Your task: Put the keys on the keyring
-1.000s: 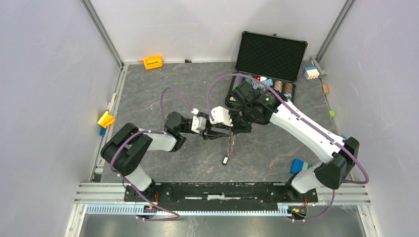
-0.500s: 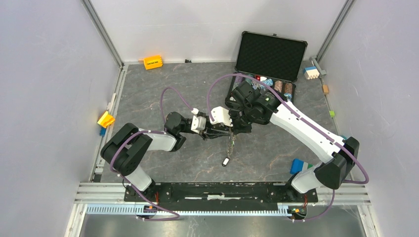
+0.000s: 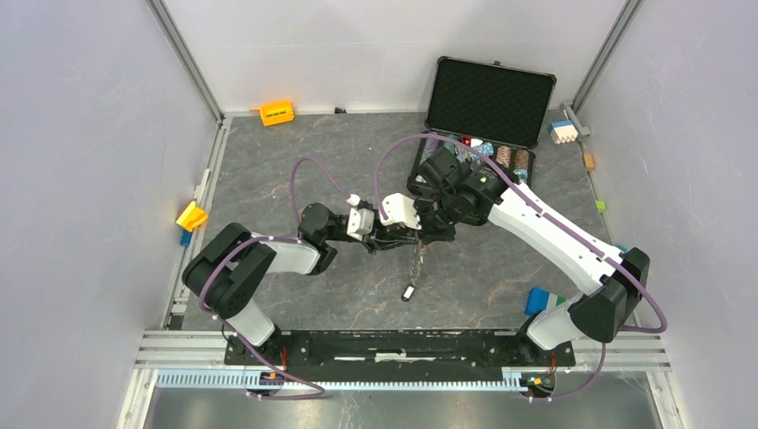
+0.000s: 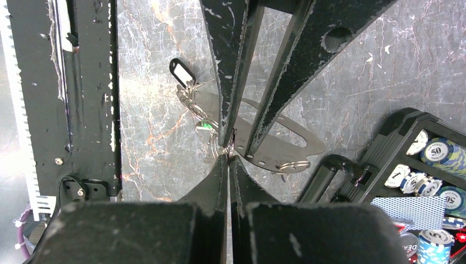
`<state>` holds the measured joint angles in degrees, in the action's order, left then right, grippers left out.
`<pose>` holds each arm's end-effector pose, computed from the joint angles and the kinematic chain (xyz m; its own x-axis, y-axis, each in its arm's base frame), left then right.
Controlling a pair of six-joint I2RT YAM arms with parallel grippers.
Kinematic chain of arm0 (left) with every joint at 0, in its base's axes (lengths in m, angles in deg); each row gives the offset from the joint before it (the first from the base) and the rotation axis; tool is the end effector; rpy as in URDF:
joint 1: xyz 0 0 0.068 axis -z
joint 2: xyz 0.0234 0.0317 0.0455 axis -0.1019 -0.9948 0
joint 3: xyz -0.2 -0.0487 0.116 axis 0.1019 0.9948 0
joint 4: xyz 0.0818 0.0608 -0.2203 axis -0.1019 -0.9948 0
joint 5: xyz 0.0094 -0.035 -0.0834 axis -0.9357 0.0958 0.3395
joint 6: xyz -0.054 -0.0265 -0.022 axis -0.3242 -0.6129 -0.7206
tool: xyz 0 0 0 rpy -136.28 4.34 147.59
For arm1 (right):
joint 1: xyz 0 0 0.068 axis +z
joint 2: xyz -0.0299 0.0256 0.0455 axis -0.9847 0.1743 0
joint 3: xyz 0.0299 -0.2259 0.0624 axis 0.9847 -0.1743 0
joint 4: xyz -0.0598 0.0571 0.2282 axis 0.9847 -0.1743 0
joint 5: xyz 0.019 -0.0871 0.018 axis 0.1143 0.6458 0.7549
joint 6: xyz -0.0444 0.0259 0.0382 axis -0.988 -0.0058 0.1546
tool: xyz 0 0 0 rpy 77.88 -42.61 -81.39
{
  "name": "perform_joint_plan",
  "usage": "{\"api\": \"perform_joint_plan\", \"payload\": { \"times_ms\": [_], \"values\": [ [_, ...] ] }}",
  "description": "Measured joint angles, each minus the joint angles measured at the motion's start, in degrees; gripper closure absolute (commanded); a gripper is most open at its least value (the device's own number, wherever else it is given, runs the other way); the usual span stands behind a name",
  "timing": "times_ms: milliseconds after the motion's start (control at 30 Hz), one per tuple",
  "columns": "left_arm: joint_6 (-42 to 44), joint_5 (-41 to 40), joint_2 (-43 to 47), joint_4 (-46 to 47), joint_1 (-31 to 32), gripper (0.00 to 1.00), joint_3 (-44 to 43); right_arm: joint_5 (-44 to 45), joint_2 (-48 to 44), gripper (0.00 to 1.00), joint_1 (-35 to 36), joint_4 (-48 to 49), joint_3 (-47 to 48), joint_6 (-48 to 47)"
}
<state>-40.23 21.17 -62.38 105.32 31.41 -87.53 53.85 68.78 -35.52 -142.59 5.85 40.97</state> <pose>0.2016 -0.2079 0.2062 0.2030 -0.2034 -0.9578 0.9641 -0.1293 0.2318 0.1804 0.2036 0.2917 0.0880 -0.8436 -0.5296 -0.9961 -0.0773 -0.0424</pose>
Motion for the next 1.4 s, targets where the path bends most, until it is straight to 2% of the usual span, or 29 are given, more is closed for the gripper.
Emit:
{"api": "perform_joint_plan", "payload": {
  "times_ms": [367,633,1233,1400],
  "values": [
    [-0.72,-0.90,0.00,-0.02,0.48,0.82,-0.24,-0.55,0.00,1.00,-0.26,0.00,-0.13,0.02],
    [-0.74,-0.79,-0.09,-0.02,0.81,0.97,-0.44,-0.52,0.00,1.00,-0.33,-0.02,-0.13,0.07],
    [-0.63,0.81,-0.13,-0.50,0.74,0.98,-0.74,-1.99,0.00,1.00,-1.51,-0.39,-0.15,0.11],
    [-1.38,-1.20,-0.07,-0.52,0.11,0.98,-0.74,-2.47,0.00,0.84,-2.49,0.50,-0.15,0.11]
  ]
}}
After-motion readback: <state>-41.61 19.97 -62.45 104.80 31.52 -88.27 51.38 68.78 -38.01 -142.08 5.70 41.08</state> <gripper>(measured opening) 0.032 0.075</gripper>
